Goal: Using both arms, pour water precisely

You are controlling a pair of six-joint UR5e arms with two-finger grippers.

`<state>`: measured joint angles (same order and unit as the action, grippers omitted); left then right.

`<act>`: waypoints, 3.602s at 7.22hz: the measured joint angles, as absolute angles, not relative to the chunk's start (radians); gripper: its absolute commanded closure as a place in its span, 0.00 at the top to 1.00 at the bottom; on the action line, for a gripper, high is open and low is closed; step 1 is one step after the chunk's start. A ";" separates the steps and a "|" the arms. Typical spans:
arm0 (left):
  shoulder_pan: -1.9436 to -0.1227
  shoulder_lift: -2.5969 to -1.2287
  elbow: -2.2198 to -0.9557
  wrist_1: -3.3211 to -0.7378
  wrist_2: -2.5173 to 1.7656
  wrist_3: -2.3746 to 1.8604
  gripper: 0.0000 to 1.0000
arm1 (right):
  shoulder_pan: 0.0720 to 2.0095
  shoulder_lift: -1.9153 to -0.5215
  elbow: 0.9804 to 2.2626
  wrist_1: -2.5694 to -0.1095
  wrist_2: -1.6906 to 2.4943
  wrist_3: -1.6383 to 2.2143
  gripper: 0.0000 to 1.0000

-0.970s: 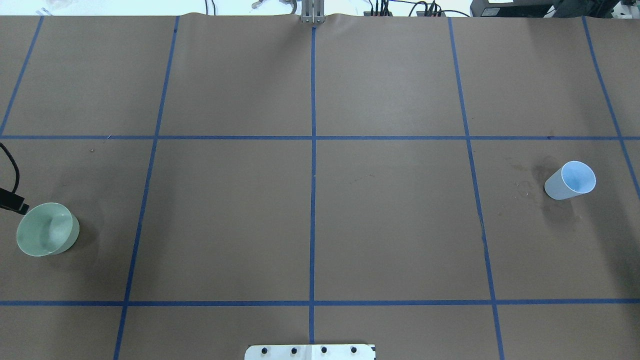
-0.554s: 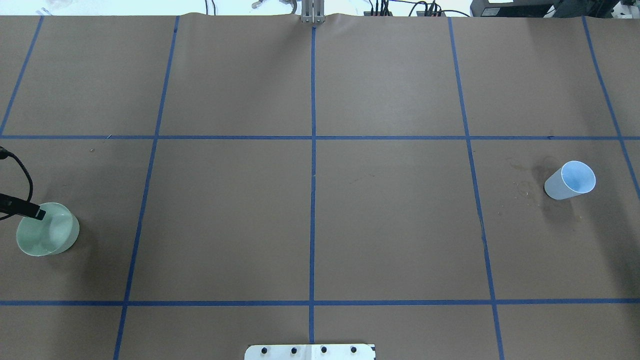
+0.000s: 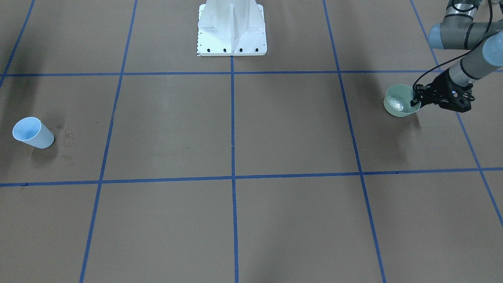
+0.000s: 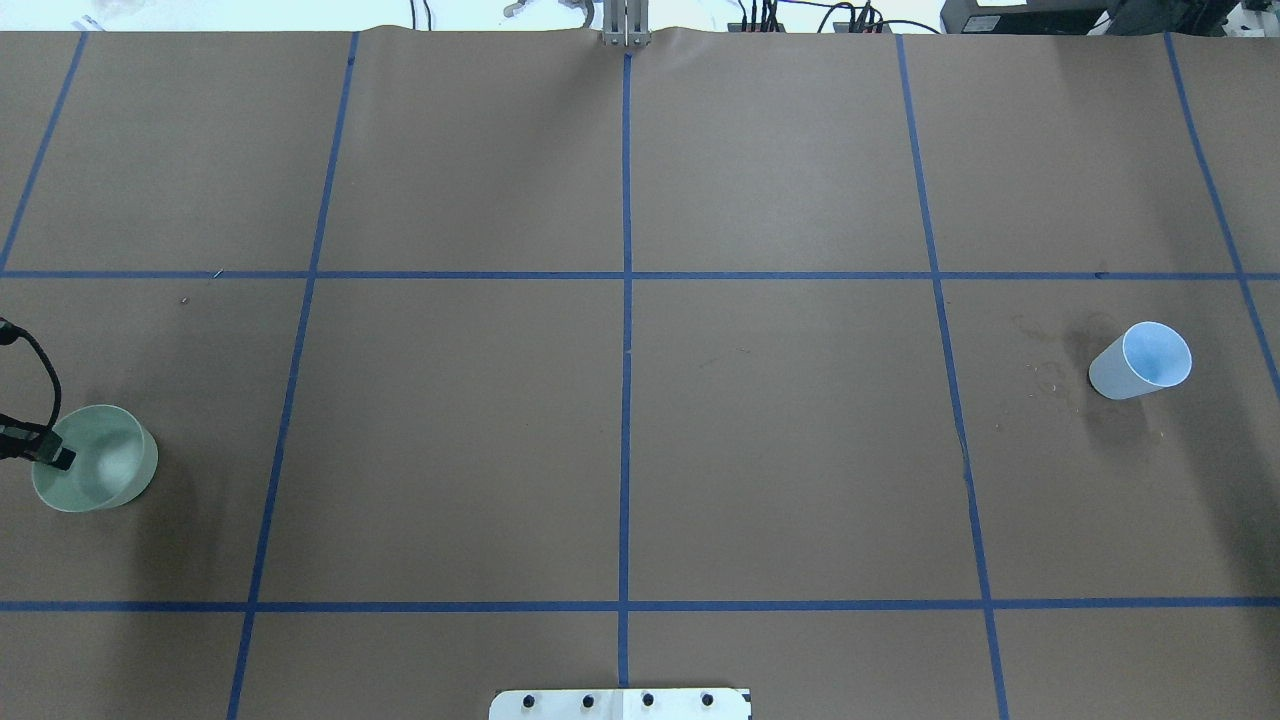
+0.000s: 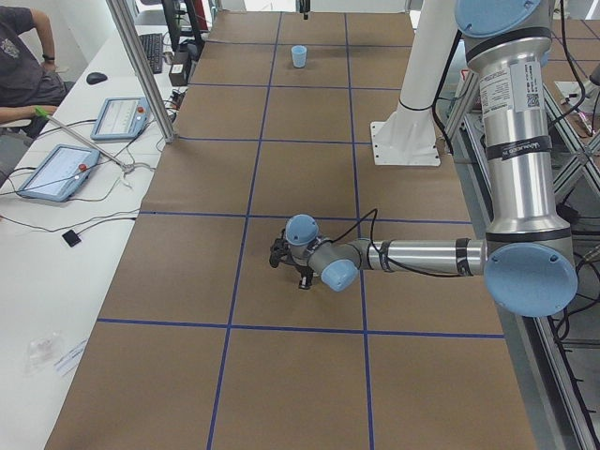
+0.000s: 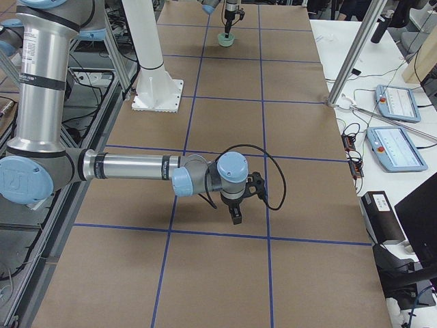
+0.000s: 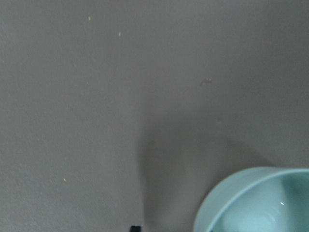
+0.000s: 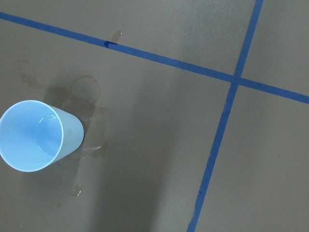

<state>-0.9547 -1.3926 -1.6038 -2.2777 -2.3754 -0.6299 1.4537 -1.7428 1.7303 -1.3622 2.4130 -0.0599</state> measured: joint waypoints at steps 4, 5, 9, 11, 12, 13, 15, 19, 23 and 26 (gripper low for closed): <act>-0.956 -1.577 -1.664 -2.227 -2.450 -0.927 0.00 | 1.452 -1.743 1.727 -1.362 2.421 -0.060 0.99; -0.939 -1.672 -1.671 -2.210 -2.448 -1.057 0.00 | 1.452 -1.743 1.725 -1.363 2.422 -0.060 0.99; -0.718 -2.084 -1.639 -1.952 -2.221 -1.339 0.00 | 1.449 -1.742 1.716 -1.362 2.416 -0.061 0.99; -0.636 -2.259 -1.533 -1.840 -2.110 -1.354 0.00 | 1.448 -1.741 1.713 -1.362 2.415 -0.061 0.99; -0.611 -2.310 -1.473 -1.830 -2.082 -1.363 0.00 | 1.446 -1.741 1.712 -1.363 2.416 -0.061 0.99; -0.595 -2.336 -1.435 -1.828 -2.069 -1.368 0.00 | 1.446 -1.741 1.712 -1.363 2.416 -0.061 0.99; -0.576 -2.351 -1.407 -1.828 -2.061 -1.370 0.00 | 1.444 -1.741 1.707 -1.363 2.416 -0.061 0.99; -0.563 -2.356 -1.401 -1.829 -2.060 -1.370 0.45 | 1.444 -1.741 1.704 -1.361 2.417 -0.061 0.99; -0.562 -2.358 -1.415 -1.827 -2.059 -1.370 1.00 | 1.443 -1.738 1.705 -1.361 2.417 -0.061 0.99; -0.610 -2.305 -1.566 -1.793 -2.063 -1.377 1.00 | 1.439 -1.729 1.714 -1.339 2.418 -0.061 0.99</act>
